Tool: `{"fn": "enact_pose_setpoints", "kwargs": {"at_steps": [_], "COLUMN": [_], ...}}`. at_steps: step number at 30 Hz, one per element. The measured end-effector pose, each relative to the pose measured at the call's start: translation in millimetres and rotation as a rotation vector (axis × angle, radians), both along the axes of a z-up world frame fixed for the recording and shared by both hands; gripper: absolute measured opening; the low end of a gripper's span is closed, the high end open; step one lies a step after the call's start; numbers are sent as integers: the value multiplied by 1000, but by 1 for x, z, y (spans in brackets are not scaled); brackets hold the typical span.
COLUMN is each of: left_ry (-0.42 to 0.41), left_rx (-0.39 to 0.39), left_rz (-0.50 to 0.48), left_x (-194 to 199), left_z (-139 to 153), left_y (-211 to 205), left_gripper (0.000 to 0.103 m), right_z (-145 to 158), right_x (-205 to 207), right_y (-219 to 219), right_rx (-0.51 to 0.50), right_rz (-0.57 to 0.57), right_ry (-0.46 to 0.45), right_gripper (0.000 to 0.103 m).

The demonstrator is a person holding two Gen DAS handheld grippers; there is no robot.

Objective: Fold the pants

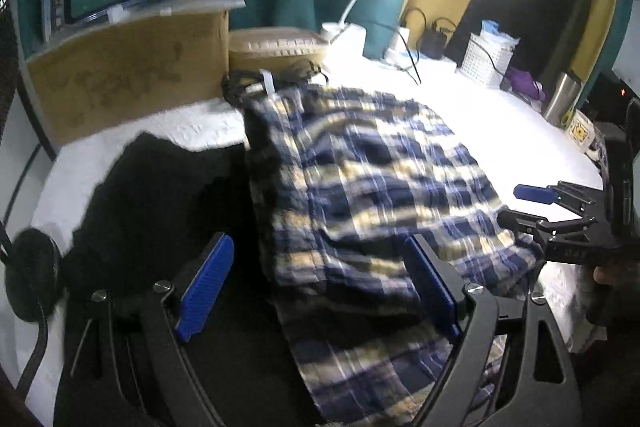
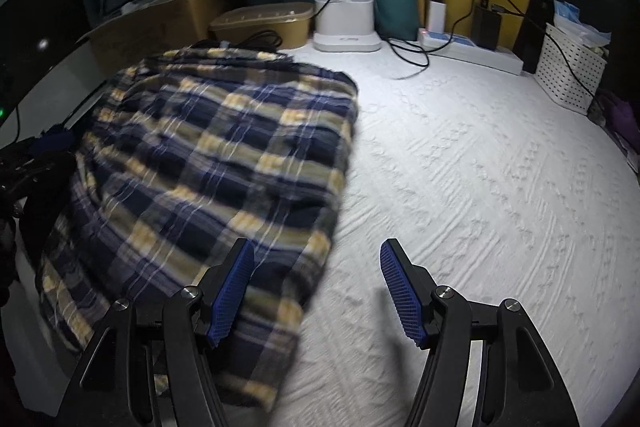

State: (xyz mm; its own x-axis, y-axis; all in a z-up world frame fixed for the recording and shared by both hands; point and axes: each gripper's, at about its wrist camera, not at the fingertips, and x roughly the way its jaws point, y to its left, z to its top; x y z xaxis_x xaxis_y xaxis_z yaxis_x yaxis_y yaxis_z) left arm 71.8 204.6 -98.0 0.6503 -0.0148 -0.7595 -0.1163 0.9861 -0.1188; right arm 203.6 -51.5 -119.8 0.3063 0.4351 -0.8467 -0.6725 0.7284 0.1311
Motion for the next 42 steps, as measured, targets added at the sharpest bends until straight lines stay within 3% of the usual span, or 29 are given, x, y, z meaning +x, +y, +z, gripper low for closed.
{"fn": "enact_pose_setpoints", "kwargs": {"at_steps": [3,7,9,16,33,42], "left_ry": [34,69,74,75,87,9], "left_rx": [7,89,66,93,150,136], "left_rz": [7,27,32,46,107,77], "left_x": [-2,-7,-9,-14,-35,-46], "left_z": [-12,-23,-27,-33,-25,2], "left_y": [-4,-6,-2,1,-8,-30], "left_gripper": [87,87,87,87,87,87], "right_z": [-5,-9,-9,-7,-6,1], "right_x": [-5,-10,-12,-18,-19,-29], "right_y": [-4,-10,-13,-23,-60,-81], "right_rx": [-6,-2,-4,-6,-7,12], "right_rz": [1,-1,1,6,-49,-79], "right_ry": [9,16,10,-6,3,-8], "right_gripper": [67,68,68,68,69,69]}}
